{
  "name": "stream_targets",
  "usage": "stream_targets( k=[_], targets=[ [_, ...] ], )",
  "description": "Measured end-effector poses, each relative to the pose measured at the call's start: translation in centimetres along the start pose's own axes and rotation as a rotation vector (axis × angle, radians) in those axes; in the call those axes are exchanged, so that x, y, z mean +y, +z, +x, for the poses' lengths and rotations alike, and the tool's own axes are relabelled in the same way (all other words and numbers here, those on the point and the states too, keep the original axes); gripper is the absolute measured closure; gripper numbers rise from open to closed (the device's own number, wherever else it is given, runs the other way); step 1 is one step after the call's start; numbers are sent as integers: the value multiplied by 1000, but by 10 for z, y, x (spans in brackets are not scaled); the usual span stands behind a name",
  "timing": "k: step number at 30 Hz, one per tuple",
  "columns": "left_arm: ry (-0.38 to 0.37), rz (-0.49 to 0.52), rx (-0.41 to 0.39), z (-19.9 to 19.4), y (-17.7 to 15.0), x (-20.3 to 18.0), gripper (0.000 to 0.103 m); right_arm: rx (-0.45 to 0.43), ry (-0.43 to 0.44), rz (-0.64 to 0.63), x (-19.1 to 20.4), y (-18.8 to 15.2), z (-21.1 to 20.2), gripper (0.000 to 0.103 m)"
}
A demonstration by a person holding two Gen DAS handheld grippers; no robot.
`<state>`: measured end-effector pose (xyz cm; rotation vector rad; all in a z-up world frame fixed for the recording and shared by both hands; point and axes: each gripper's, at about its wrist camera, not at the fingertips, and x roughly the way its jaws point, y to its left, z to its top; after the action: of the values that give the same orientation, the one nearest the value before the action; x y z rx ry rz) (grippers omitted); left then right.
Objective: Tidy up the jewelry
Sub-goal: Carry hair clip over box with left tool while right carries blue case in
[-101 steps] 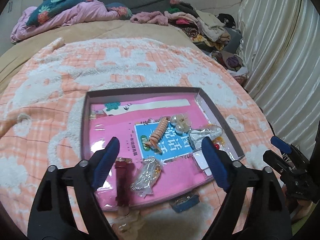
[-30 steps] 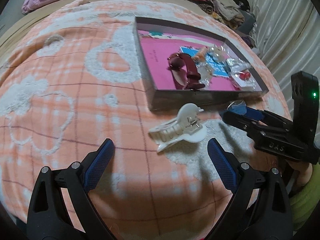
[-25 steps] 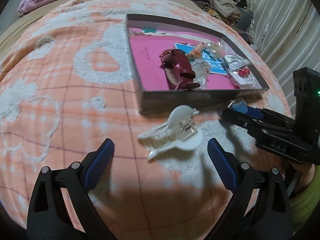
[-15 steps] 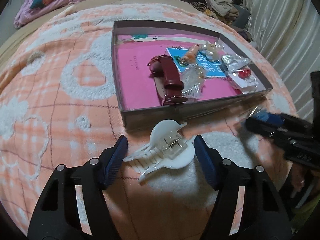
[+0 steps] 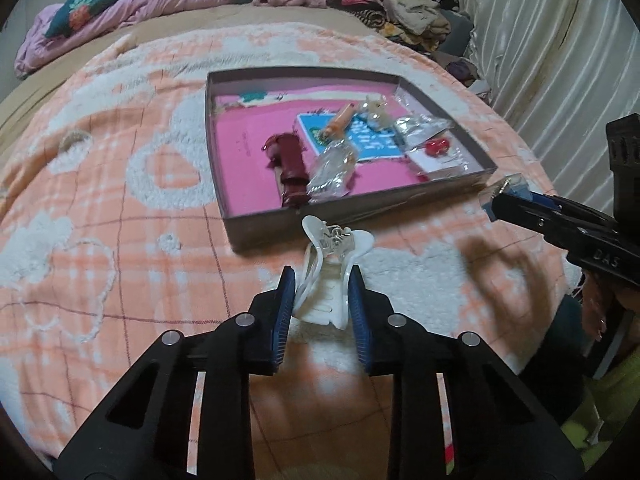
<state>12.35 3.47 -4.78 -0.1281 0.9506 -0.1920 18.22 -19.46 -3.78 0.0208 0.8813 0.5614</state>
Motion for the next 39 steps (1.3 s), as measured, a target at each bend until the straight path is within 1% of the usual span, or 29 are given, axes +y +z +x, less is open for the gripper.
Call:
stream_targets(
  k=[2, 7, 14, 18, 24, 29, 34, 39],
  targets=[
    [-19, 4, -7, -7, 2, -4, 84, -13, 0, 4, -2, 2, -5, 55],
    [-30, 24, -30, -20, 7, -12, 84, -43, -3, 5, -3, 8, -13, 55],
    [-39, 44, -97, -38, 35, -22, 84, -100, -9, 1, -5, 20, -29, 55],
    [-37, 64, -132, -41, 53, -28, 84, -134, -22, -6, -7, 28, -38, 55],
    [-34, 84, -165, -36, 78, -36, 84, -165, -56, -2, -14, 40, -45, 55],
    [-38, 88, -174, -27, 97, -38, 84, -180, -71, 0, -19, 48, -47, 55],
    [-45, 73, -167, -15, 109, -38, 84, -187, -74, 8, -23, 53, -44, 55],
    [-47, 50, -148, 1, 114, -35, 84, -180, -81, 7, -27, 57, -36, 55]
  ],
)
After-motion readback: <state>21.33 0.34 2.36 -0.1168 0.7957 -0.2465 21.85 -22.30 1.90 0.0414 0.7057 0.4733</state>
